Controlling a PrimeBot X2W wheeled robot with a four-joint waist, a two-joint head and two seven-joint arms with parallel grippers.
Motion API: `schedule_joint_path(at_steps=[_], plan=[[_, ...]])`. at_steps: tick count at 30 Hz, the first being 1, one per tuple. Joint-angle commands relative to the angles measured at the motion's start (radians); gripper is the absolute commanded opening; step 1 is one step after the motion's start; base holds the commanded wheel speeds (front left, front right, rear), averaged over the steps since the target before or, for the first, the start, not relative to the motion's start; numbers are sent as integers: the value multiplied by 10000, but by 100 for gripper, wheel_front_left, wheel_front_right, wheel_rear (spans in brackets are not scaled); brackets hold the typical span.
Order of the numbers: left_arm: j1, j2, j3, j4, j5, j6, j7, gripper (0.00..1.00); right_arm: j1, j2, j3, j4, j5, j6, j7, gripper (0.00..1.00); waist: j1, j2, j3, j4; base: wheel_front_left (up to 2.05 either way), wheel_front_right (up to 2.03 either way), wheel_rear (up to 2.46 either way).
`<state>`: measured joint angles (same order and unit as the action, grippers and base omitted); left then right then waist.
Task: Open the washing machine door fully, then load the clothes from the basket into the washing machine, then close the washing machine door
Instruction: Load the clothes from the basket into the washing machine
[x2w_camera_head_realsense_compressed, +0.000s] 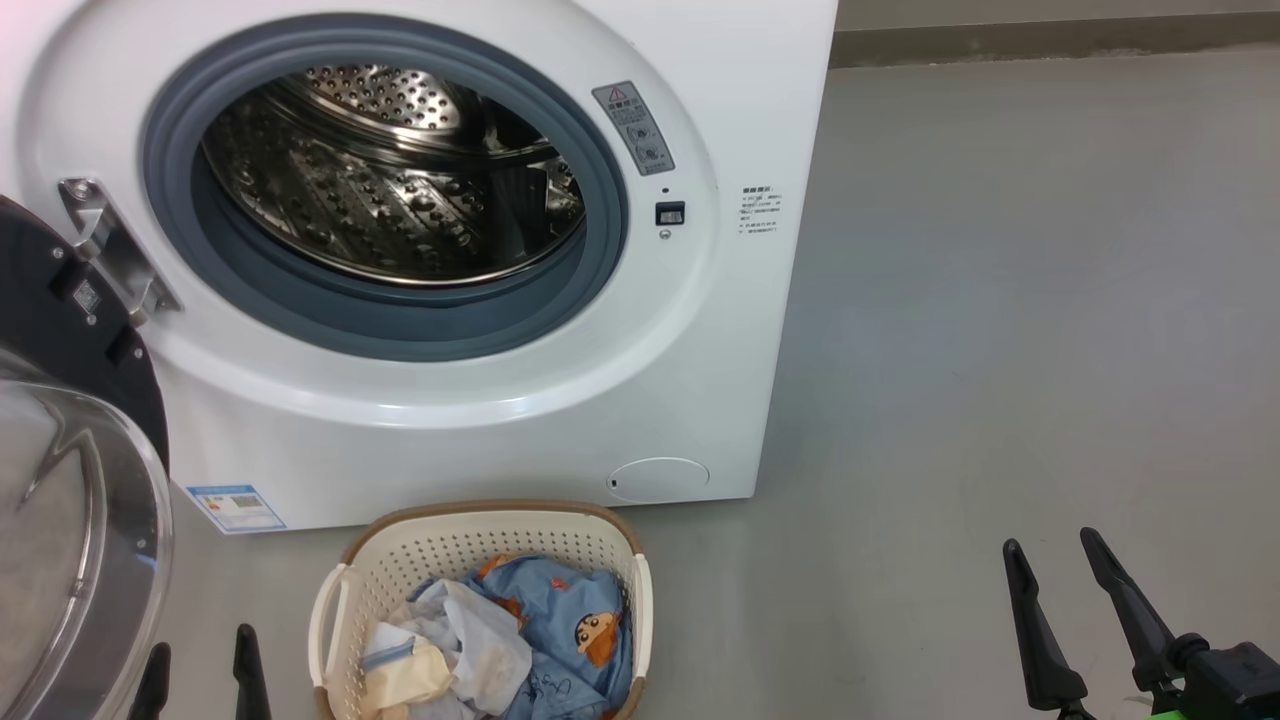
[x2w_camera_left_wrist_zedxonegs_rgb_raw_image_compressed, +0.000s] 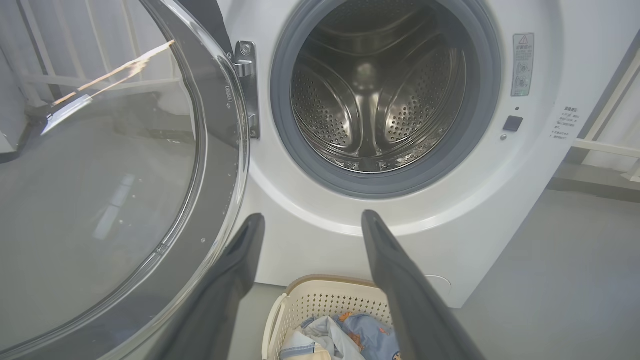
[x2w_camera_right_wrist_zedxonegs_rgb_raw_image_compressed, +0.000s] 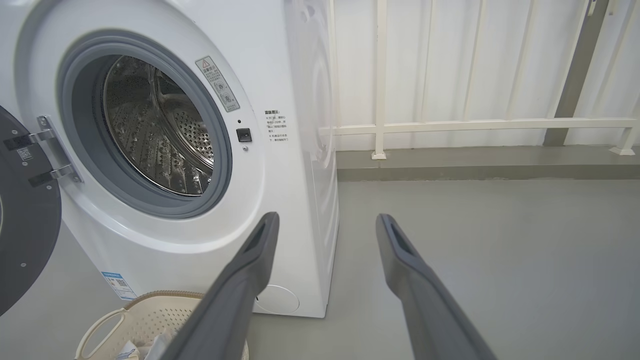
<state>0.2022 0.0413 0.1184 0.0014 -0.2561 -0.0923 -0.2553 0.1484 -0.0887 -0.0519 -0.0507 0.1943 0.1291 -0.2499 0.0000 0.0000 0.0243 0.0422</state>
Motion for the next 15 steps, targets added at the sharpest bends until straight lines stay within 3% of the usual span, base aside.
schedule_joint_path(at_steps=[1, 15], plan=[[-231, 89, 366, -202, 46, 41, -65, 100, -67, -102, 196, -262, 113, 16, -118, 100, 0, 0, 22, 3, 0, 0, 0], [-328, 89, 429, -214, 47, 61, -65, 100, -181, -36, 171, -264, 99, 16, -118, 100, 0, 0, 221, -21, 0, 0, 0]])
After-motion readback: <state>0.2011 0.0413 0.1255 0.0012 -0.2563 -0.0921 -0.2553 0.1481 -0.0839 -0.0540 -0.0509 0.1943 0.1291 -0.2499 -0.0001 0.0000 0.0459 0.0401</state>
